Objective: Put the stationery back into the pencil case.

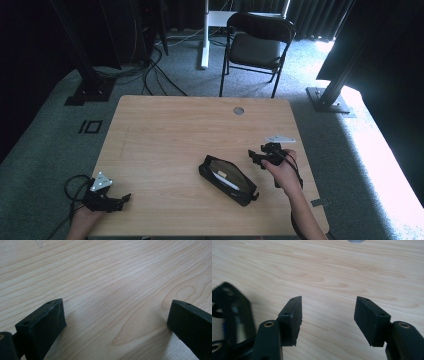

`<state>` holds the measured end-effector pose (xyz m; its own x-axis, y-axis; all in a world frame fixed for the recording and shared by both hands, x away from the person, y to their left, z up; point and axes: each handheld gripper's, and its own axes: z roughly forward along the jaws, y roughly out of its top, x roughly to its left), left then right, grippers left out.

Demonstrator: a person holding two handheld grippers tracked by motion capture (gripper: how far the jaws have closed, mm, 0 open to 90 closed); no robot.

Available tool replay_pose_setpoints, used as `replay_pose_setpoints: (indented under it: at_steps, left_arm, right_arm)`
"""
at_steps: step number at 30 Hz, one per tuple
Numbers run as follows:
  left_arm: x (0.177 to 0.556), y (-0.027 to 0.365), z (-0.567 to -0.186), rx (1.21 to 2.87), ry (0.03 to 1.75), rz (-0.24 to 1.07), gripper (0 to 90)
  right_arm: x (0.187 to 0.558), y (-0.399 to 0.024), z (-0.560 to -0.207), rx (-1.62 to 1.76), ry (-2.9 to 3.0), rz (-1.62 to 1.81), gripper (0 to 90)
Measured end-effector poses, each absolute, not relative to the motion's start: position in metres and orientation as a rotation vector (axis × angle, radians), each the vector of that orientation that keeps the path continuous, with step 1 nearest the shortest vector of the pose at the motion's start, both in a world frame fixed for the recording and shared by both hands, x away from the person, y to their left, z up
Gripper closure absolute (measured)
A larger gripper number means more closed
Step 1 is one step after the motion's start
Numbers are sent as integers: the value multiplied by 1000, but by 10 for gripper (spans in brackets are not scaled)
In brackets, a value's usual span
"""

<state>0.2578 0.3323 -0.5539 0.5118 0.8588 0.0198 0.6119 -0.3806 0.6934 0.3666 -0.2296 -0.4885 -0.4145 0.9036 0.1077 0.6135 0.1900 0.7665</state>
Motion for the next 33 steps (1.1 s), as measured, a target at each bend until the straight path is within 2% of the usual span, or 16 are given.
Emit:
replay_pose_setpoints:
  at_steps: [16, 23, 27, 29, 33]
  left_arm:
    - [258, 332, -554, 2123, 1196, 506, 20]
    - [258, 332, -554, 2124, 1196, 506, 20]
    - [258, 332, -554, 2124, 1195, 507, 20]
    - [258, 332, -554, 2124, 1195, 507, 20]
    - [258, 332, -554, 2124, 1196, 506, 20]
  right_arm:
    - [350, -266, -511, 1551, 1929, 1001, 286]
    - [344, -278, -520, 1614, 1860, 953, 176]
    - [344, -281, -526, 1601, 1848, 910, 163]
    - [344, -284, -530, 1606, 1826, 888, 122]
    - [342, -289, -535, 1641, 1787, 891, 122]
